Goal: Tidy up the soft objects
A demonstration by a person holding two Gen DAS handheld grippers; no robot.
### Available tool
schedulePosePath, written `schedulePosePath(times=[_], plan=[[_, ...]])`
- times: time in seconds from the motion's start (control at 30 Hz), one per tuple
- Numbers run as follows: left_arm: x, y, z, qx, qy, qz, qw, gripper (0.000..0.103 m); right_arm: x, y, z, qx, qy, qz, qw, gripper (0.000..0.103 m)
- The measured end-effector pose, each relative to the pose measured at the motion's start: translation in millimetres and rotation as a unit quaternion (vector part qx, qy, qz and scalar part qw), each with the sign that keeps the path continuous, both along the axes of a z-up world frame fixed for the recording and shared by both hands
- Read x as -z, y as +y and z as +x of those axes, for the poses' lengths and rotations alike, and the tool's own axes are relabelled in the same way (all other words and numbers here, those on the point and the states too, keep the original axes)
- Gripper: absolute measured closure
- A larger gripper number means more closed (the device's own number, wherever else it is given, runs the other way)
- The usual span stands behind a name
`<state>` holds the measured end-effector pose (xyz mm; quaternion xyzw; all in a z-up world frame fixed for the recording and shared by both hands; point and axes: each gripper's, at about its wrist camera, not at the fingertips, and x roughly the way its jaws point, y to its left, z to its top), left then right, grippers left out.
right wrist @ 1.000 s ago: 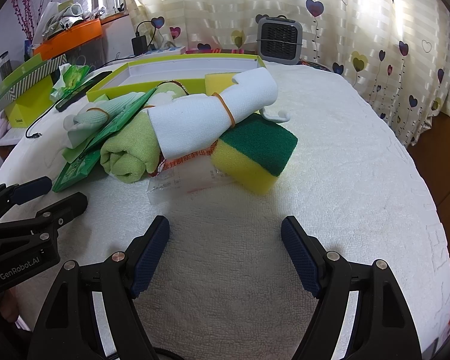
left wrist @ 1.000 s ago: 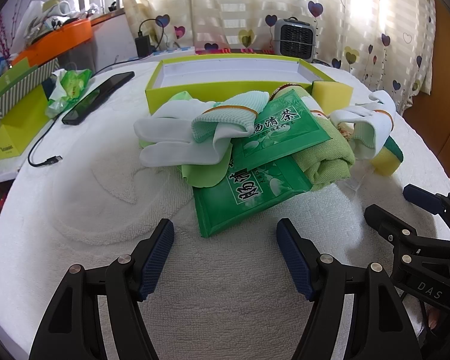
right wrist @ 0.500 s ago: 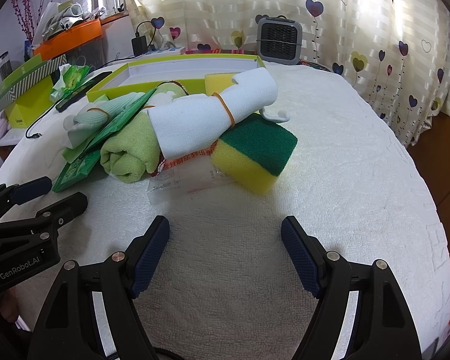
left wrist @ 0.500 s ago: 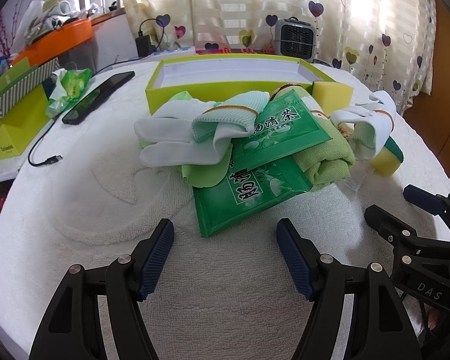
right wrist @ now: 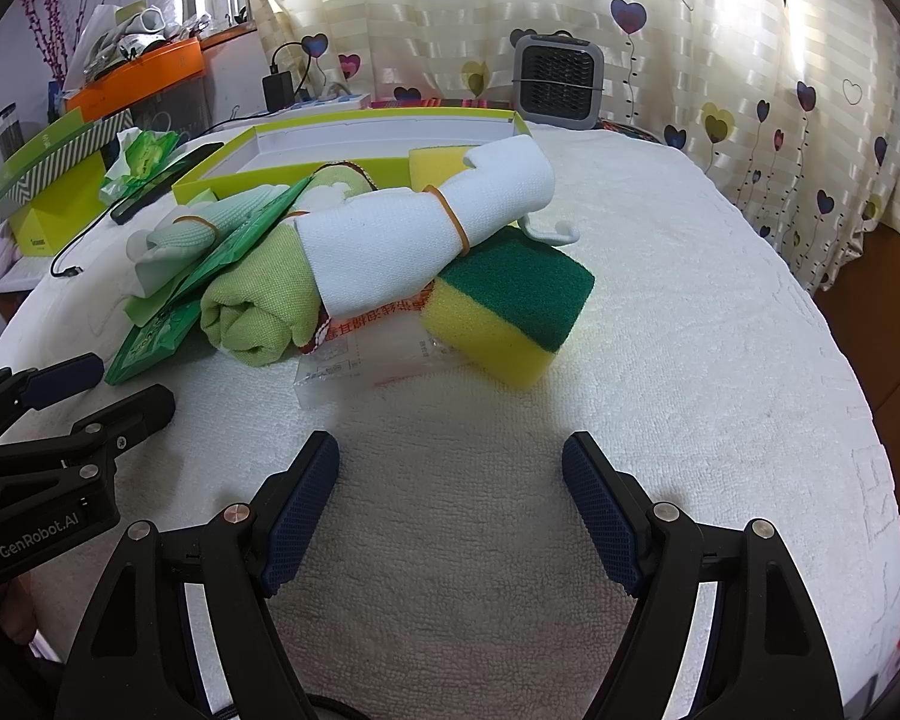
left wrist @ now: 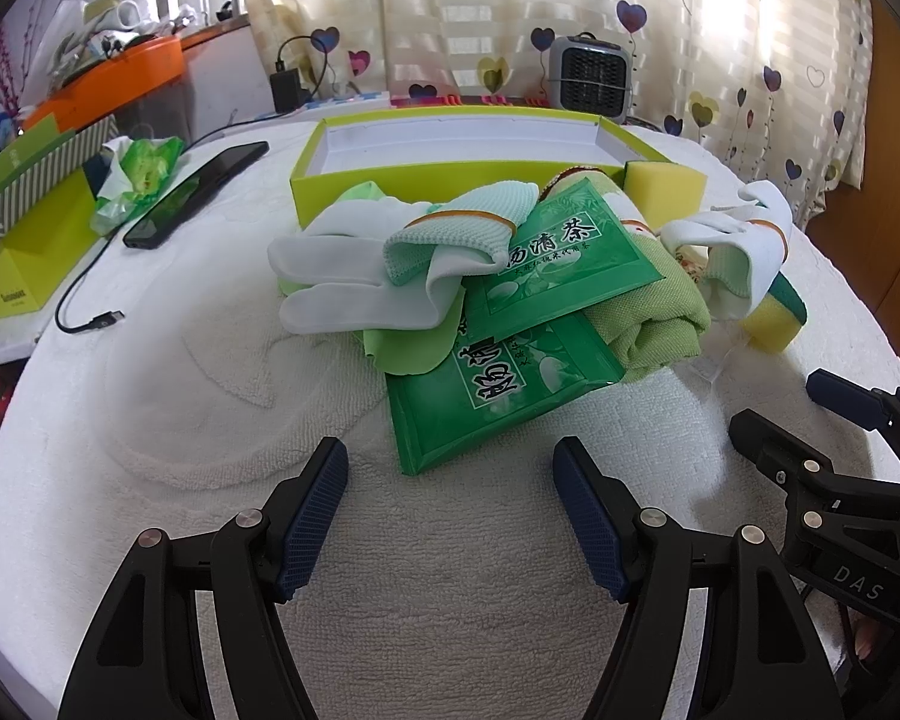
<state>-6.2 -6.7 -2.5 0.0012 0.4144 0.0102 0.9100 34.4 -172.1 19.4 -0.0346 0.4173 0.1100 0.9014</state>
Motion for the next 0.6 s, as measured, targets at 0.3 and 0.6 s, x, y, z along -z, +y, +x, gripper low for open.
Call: schedulePosePath(times=[0.3, 0.6], plan=[[0.3, -0.6, -0.2, -0.001, -0.001, 0.0, 1.0, 0.032, 0.3, -0.1, -0.4, 0.0, 0.0, 0.0, 1.0, 0.026], [0.5, 2.3, 1.3, 0.0, 0.001, -0.001, 1.0, 0.032, 0.6, 0.4, -0.3, 0.0, 0.0, 0.0, 1.0, 0.026]])
